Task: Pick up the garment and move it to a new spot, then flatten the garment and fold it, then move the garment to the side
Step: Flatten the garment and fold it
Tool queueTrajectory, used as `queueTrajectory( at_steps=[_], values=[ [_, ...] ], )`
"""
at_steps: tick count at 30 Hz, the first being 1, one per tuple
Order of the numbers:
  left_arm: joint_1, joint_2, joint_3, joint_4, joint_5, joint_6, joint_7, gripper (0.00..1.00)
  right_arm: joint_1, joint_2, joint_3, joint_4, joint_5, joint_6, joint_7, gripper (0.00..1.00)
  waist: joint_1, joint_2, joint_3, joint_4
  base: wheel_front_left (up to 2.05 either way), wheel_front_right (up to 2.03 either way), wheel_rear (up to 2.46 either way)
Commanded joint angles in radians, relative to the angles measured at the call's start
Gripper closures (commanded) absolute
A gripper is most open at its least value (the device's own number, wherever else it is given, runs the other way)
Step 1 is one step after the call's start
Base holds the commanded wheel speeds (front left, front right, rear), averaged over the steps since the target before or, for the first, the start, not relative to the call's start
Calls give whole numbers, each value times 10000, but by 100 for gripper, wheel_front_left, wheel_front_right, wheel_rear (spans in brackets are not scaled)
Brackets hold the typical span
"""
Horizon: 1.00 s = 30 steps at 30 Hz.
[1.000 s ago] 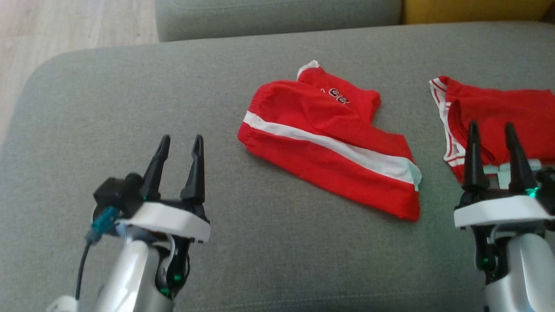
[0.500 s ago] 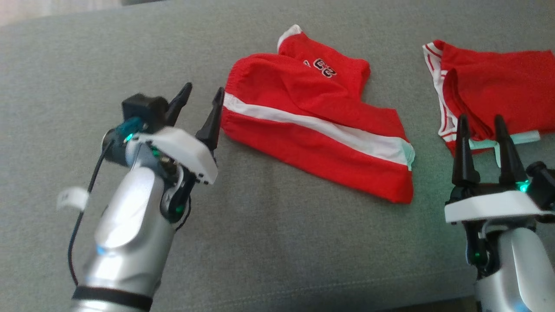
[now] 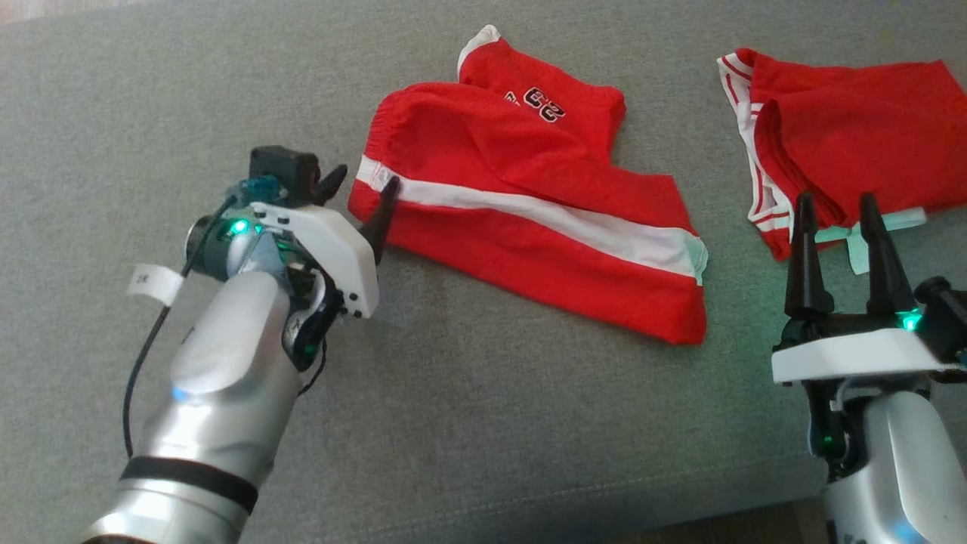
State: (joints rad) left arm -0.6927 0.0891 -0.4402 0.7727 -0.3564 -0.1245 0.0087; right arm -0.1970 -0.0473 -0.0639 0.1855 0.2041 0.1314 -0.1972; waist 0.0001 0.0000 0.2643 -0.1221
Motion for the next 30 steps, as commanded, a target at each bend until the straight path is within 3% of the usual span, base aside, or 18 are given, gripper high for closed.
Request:
queueTrajectory(
  at_steps=[1,10,11,13,24,30],
  values=[
    [-502,280,143,-190,-125,-56,7,0,-329,-31,242,-257,36,-7,-107,0,-1,0,2,-2,0,0,0],
    [-819,410,-376,284,-619,-59,-222,0,-416,-30,272,-191,34,-7,-123,0,-1,0,78,-14,0,0,0],
    [-855,419,-428,334,-671,-60,-242,24,-421,-30,270,-176,34,-7,-123,0,-1,0,81,-18,0,0,0],
    [-934,446,-538,394,-783,-60,-329,100,-417,-30,257,-125,29,-7,-114,0,-1,0,78,-22,0,0,0],
    [-1228,736,-758,391,-1315,-60,-1099,100,-281,-30,607,455,-62,-7,350,0,-1,0,-126,38,0,0,0],
    [-1183,909,-778,268,-1504,-61,-1173,100,-31,-30,1406,855,651,-7,759,0,-1,0,-295,20,0,0,0]
  ],
)
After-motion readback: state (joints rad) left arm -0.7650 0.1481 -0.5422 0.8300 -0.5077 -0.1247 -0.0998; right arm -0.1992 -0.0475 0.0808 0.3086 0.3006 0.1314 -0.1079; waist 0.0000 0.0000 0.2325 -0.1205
